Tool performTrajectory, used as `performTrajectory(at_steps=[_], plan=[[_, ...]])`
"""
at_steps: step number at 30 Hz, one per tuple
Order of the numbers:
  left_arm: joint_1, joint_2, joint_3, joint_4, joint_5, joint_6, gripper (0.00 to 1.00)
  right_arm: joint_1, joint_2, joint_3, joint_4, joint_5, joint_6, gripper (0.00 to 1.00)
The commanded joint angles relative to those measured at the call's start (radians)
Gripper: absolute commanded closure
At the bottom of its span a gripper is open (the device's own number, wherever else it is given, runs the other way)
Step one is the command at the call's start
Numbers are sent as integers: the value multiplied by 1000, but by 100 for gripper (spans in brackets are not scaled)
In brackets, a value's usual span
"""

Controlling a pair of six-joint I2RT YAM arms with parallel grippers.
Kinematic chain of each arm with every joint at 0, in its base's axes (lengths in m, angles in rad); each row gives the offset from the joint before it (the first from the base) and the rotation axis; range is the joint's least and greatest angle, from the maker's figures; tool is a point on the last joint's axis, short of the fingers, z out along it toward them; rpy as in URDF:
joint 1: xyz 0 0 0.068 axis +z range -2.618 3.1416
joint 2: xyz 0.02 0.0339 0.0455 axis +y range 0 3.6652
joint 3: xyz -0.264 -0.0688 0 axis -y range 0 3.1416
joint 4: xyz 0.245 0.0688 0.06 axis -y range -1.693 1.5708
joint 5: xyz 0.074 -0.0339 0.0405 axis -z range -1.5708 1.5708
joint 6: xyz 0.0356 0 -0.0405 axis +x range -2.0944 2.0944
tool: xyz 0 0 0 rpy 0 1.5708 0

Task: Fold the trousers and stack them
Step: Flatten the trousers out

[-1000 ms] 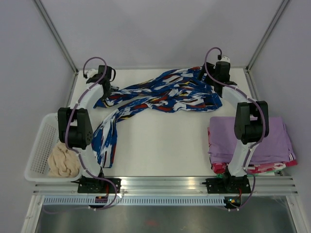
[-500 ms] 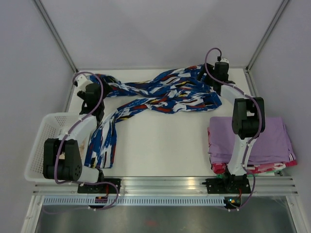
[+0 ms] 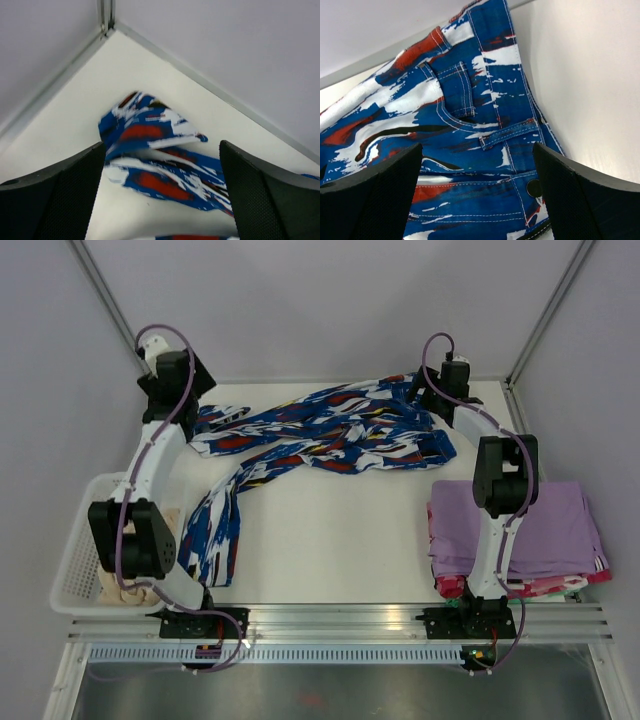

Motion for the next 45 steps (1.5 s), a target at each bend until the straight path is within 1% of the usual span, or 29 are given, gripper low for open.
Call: performTrajectory(at_steps=[1,2,3,4,6,7,9,12,14,18,22,24,27,29,30,32,33,36,38,41,42,44,45], plan=[[-2,177,287,-241,32,351,3,-4,2,23,7,-19,-2,3],[-2,226,303,-240,74,396,5,-2,4,20,10,-19,-2,3],[-5,236,285,-224,164,440,7,-4,2,15,10,-22,1,3],[-5,239,257,-161,208,529,6,-4,2,14,10,-24,3,3],[-5,246,205,-122,305,601,6,-4,2,9,9,-30,-2,3],[-5,253,196,-106,321,653,6,-2,5,9,7,-28,-6,3],[-6,289,197,-110,338,697,6,-2,5,12,1,-24,-12,2],[-8,364,224,-113,315,756,6,-2,8,15,1,-22,-16,2],[-13,442,282,-139,286,779,6,-2,11,17,0,-21,-16,2],[-26,545,367,-141,180,798,8,-4,16,15,-7,-25,-16,2],[-43,610,415,-124,155,833,9,-4,11,10,-22,-22,-23,2],[-51,638,445,-113,111,842,9,-4,11,12,-30,-16,-32,2],[-54,676,470,-64,60,813,17,-4,7,9,-34,-18,-32,2],[-54,687,478,-32,28,784,19,-4,7,7,-34,-24,-29,2],[-54,690,479,-18,5,760,23,-4,7,6,-34,-25,-26,2],[-52,697,494,7,3,737,25,-2,7,3,-31,-28,-25,2],[-52,704,501,11,9,723,31,-2,11,3,-30,-30,-25,2],[-52,759,559,-15,16,712,36,-4,17,7,-31,-31,-25,2],[-52,794,603,-56,25,706,36,-4,19,10,-31,-31,-26,2],[-51,802,613,-73,49,706,45,-2,23,18,-30,-27,-26,2],[-49,800,613,-73,51,701,55,-2,28,21,-28,-24,-25,2],[-39,799,628,-84,57,662,73,-4,34,32,-28,-22,-16,2],[-33,797,640,-102,63,636,89,-2,39,37,-28,-22,-11,2]])
